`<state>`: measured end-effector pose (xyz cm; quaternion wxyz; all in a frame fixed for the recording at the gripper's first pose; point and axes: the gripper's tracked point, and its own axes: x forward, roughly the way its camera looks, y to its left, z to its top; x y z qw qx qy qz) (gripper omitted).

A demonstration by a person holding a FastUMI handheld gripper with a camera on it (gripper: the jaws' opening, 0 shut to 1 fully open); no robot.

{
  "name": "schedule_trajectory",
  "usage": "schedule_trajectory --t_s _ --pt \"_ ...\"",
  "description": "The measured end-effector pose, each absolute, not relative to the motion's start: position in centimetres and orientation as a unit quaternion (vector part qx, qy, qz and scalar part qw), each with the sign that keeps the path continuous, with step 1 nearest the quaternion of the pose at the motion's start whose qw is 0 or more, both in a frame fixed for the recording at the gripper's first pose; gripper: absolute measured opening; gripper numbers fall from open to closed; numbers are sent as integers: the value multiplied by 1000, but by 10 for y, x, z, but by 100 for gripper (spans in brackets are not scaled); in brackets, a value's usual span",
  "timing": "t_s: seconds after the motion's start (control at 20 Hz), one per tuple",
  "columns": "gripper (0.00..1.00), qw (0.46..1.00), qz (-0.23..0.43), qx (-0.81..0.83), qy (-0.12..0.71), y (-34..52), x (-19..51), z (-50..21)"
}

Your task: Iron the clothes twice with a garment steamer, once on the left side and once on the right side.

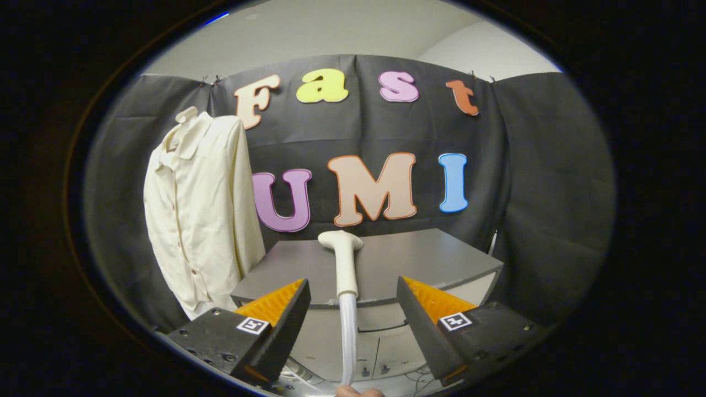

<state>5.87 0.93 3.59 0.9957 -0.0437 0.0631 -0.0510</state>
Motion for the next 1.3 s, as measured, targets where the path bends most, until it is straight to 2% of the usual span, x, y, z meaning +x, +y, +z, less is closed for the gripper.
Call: schedule_trajectory --t_s 0.55,0.7,0.9,1.05,1.25,1.3 --pt "97 976 -20 -19 218 51 216 52" --pt "97 970 -35 -29 240 49 243 52" --pt "88 962 -62 -18 266 30 258 55" --pt "82 945 -55 11 322 24 279 38" --pt "69 920 -57 15 387 17 284 25" --pt "65 922 -58 22 381 17 292 23"
